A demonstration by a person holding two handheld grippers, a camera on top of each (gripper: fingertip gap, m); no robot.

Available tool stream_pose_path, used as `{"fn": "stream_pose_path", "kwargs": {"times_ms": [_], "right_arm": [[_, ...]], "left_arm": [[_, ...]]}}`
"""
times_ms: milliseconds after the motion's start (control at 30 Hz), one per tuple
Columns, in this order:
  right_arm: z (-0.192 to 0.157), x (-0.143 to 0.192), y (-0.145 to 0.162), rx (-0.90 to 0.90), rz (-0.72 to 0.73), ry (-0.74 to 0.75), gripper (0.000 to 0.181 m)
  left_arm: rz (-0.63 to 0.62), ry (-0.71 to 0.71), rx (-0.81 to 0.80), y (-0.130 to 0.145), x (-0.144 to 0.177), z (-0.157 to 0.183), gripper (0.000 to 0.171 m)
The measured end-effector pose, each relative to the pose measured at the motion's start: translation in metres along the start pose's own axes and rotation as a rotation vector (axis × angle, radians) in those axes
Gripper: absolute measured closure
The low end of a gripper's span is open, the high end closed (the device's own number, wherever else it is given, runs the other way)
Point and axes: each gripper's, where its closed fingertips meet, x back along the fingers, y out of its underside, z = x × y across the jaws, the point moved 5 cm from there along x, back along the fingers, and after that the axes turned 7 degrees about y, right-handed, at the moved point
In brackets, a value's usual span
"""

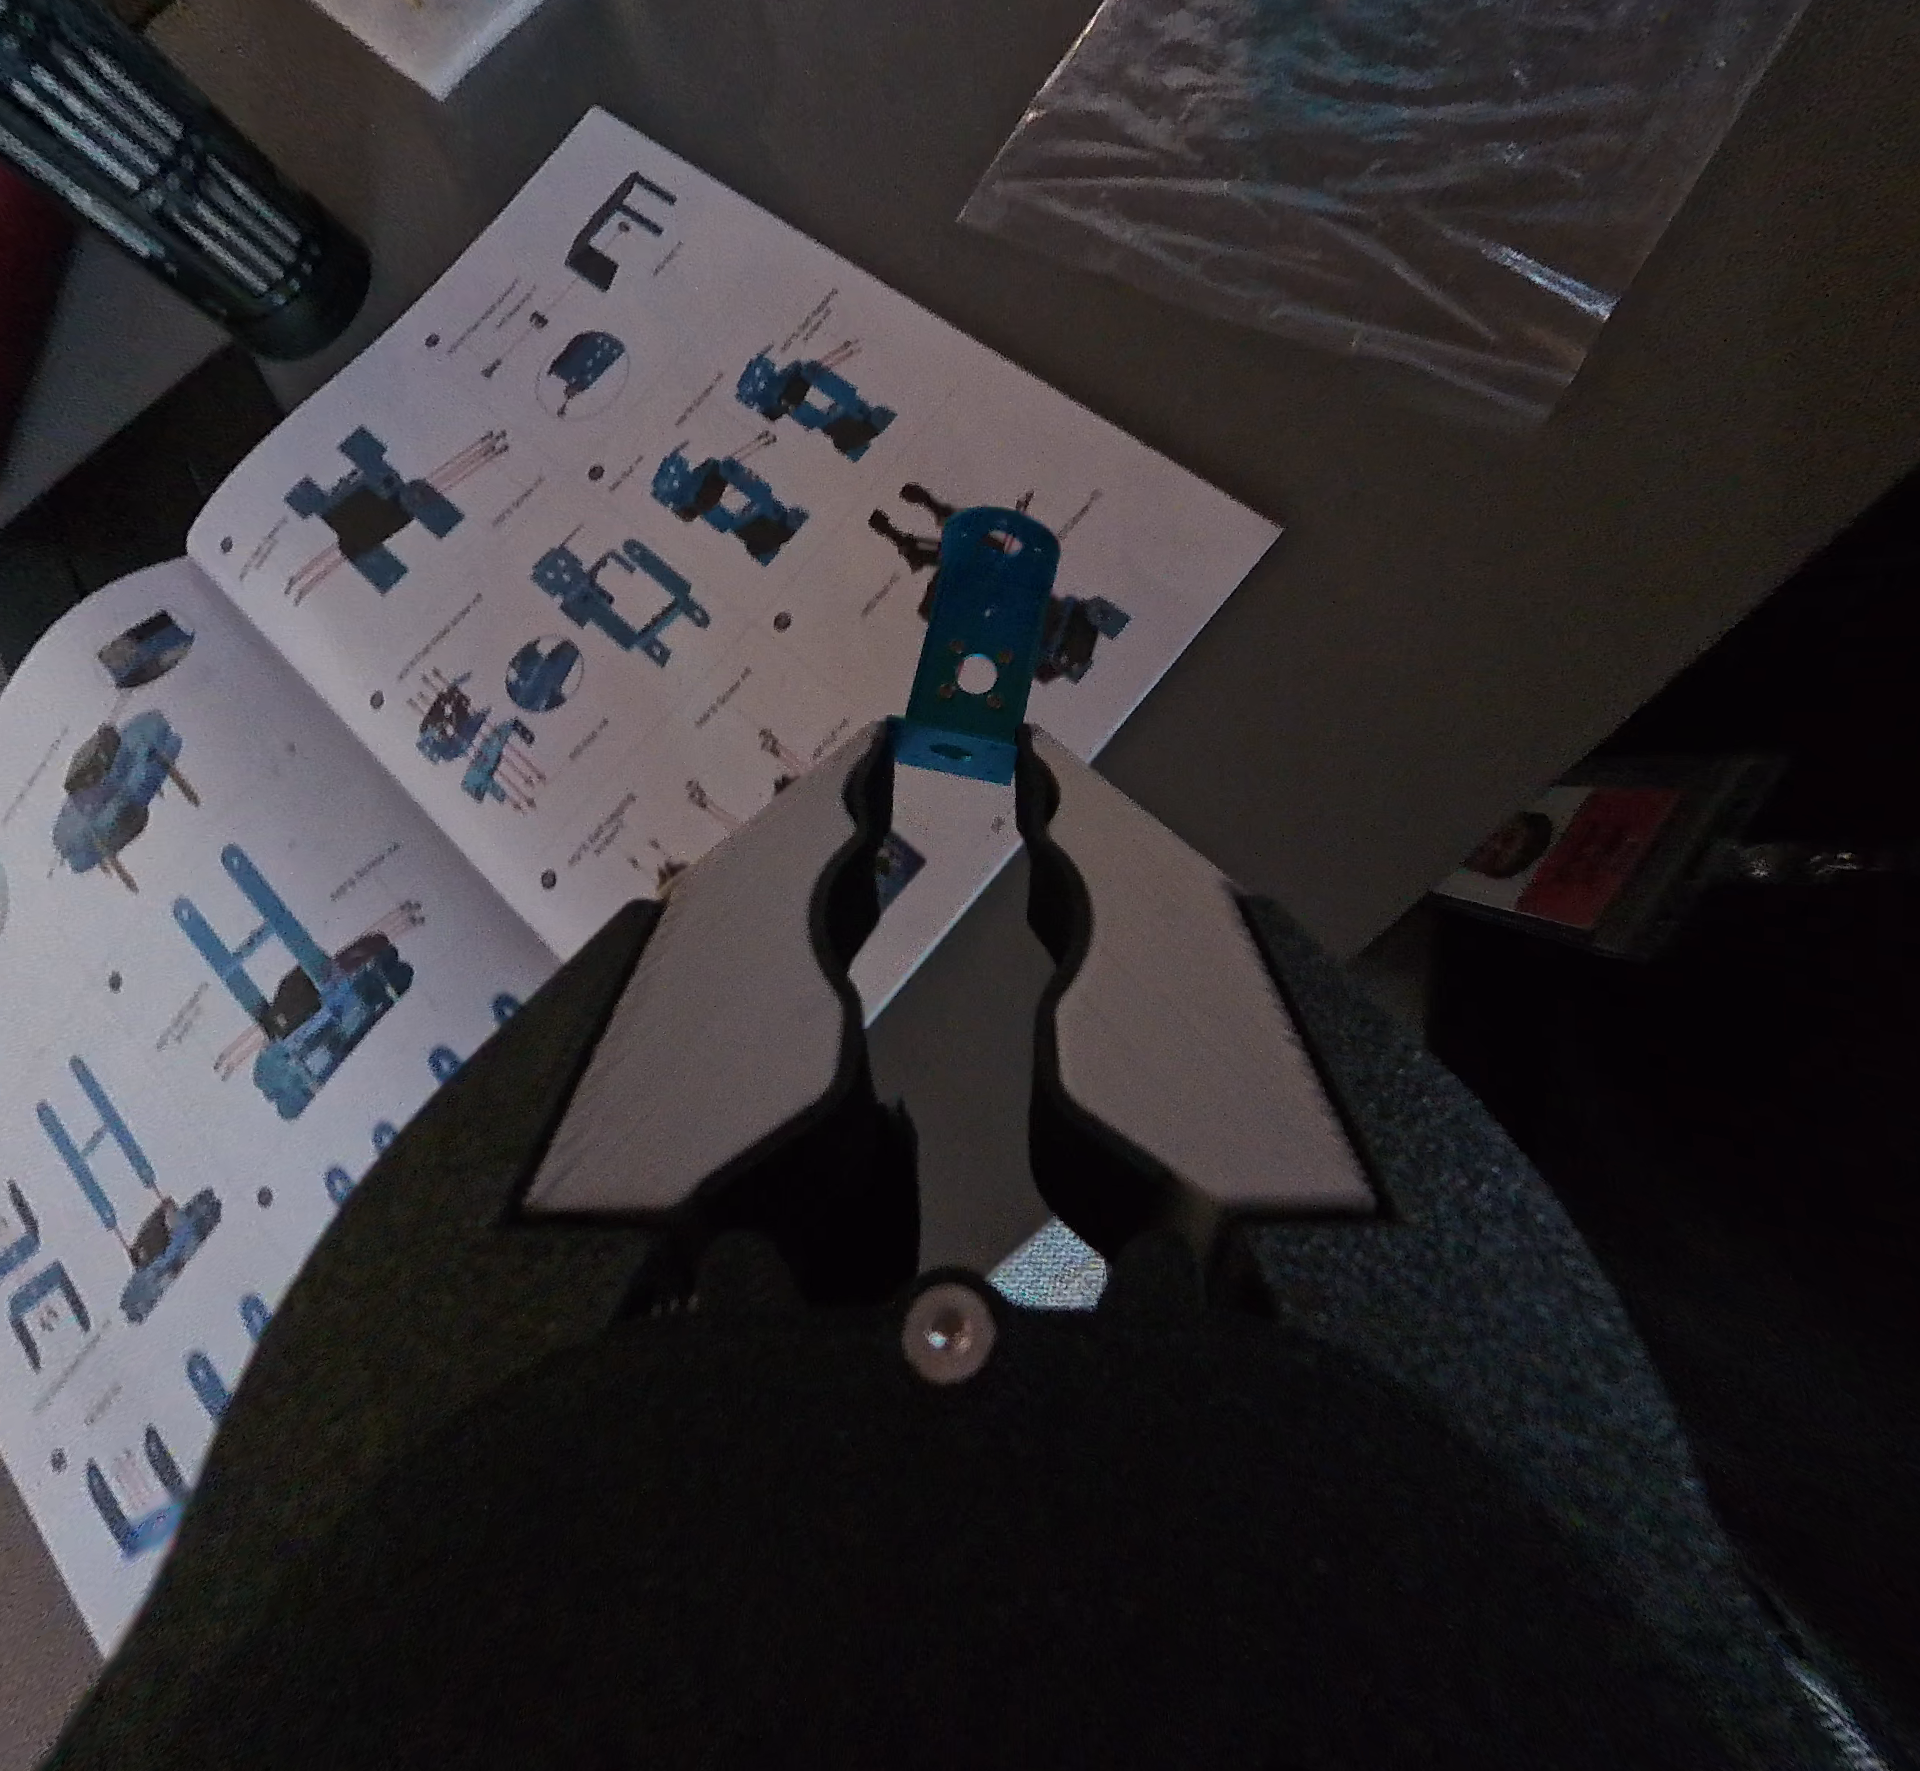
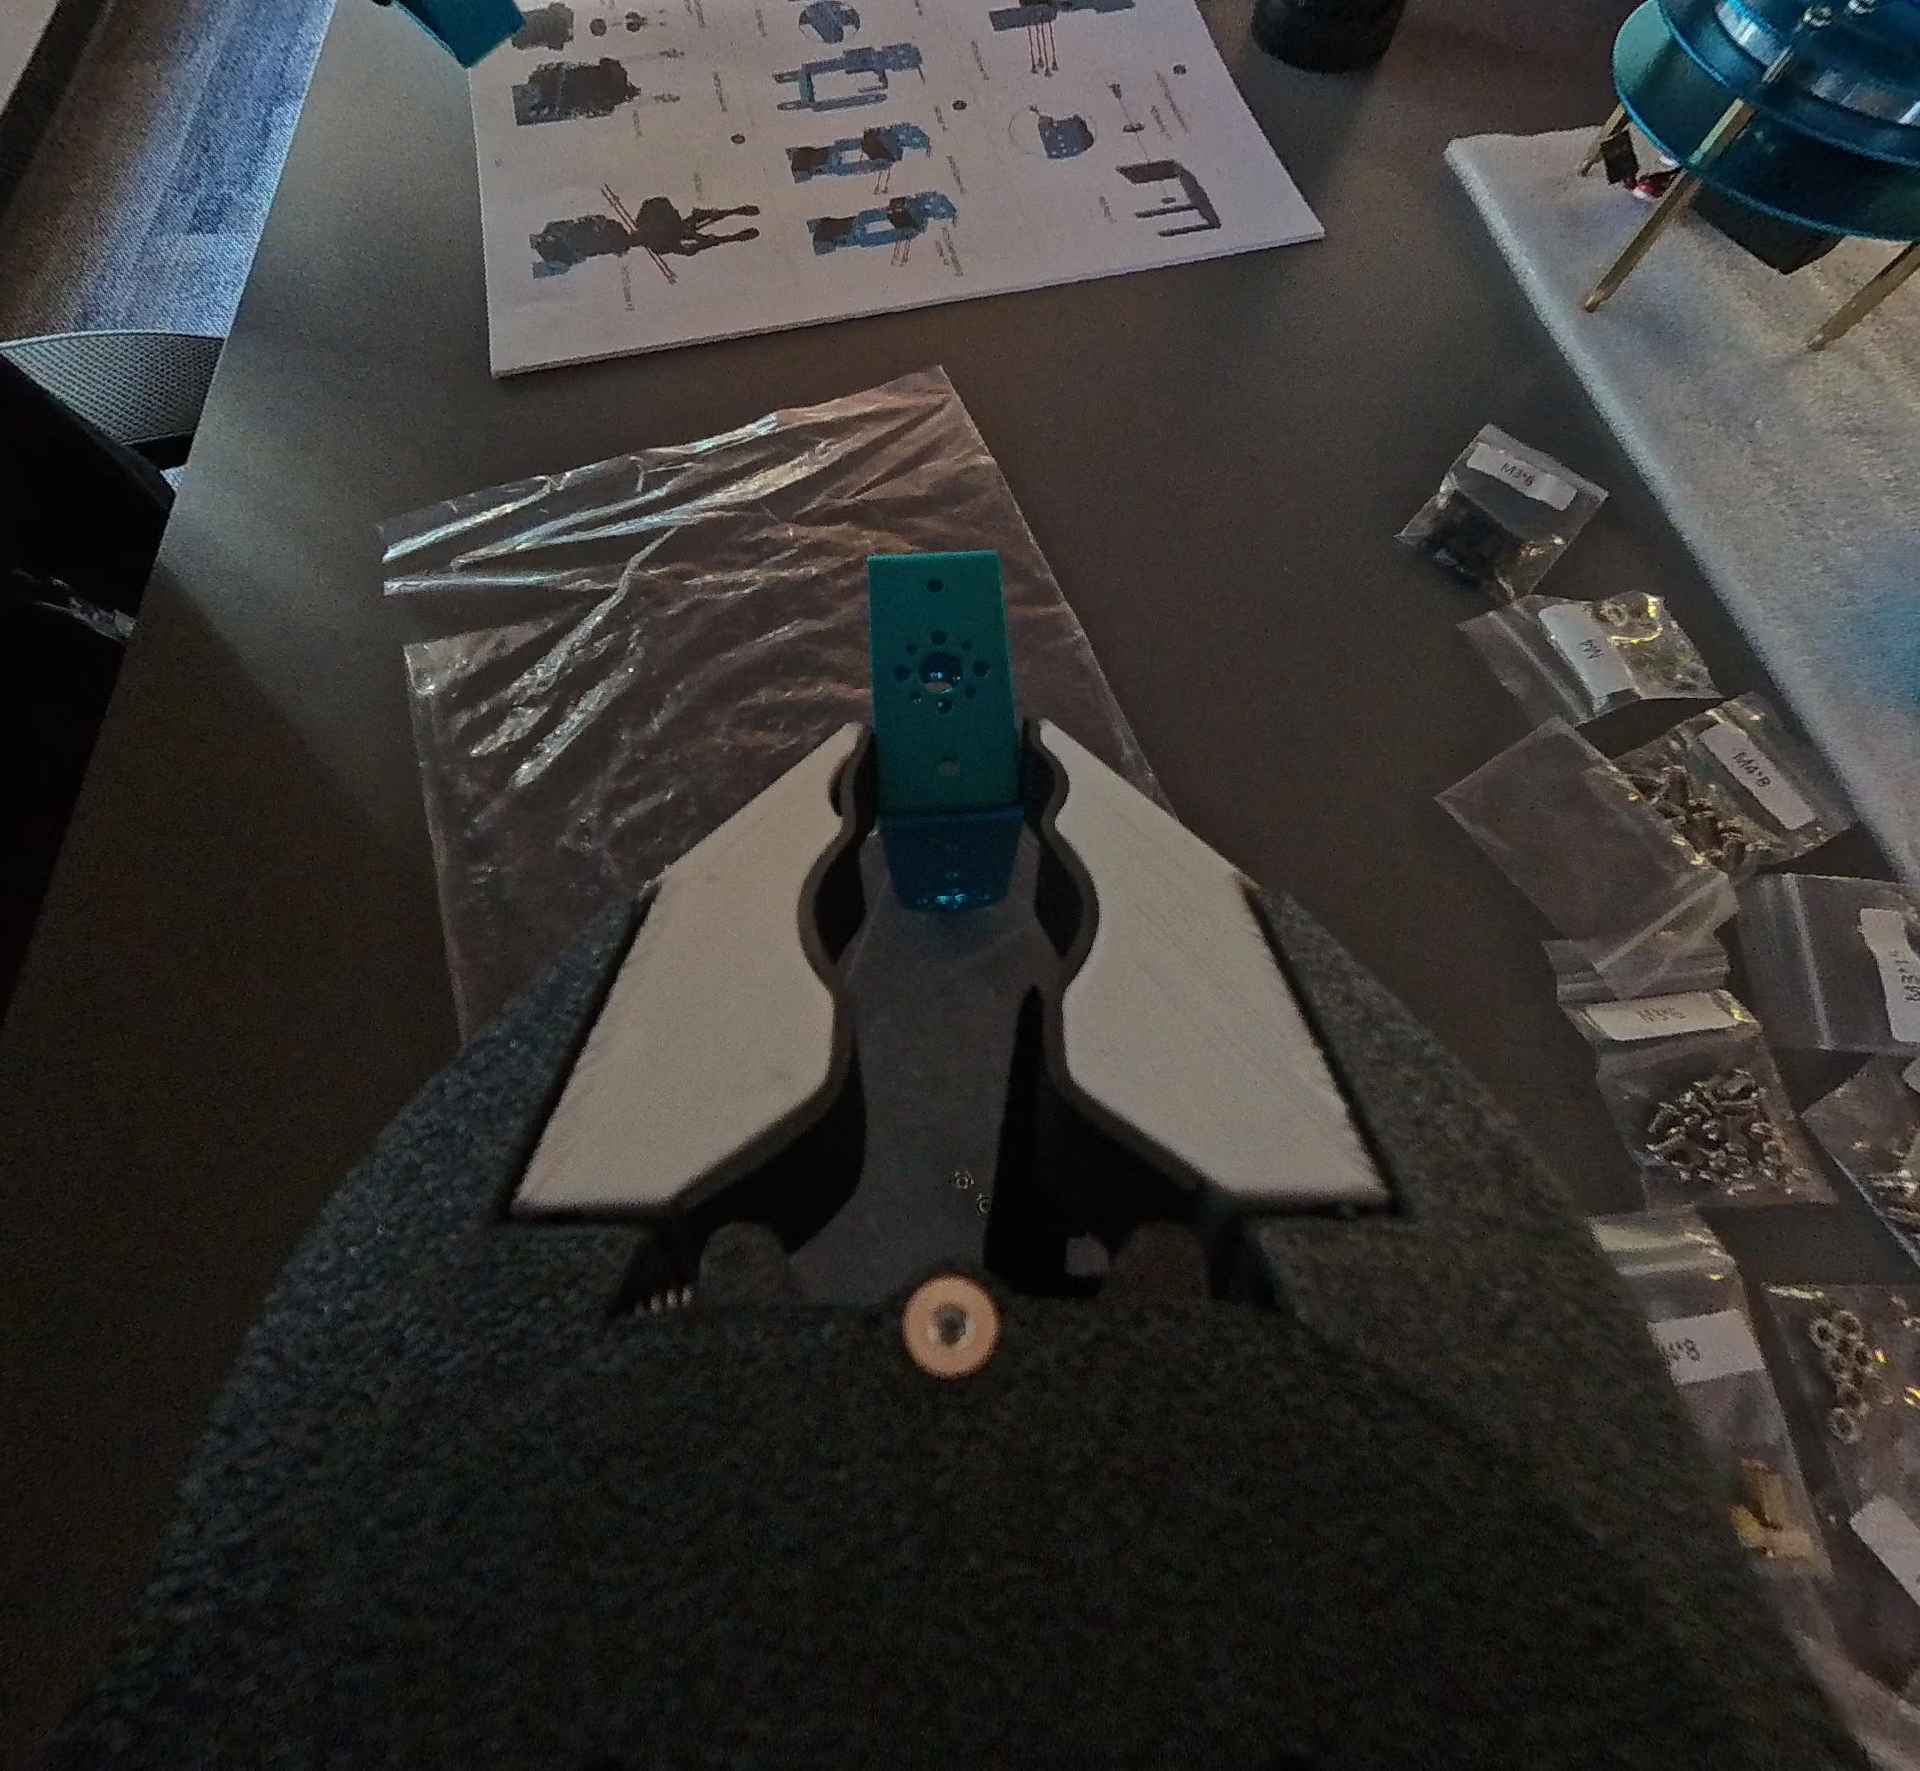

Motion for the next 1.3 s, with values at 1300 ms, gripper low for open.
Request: {"fn": "stream_pose_path", "kwargs": {"times_ms": [1300], "right_arm": [[-0.004,-0.001,0.0,0.045,0.029,0.01,0.153]], "left_arm": [[0.088,0.551,-0.402,-0.22,-0.158,0.045,0.149]]}}
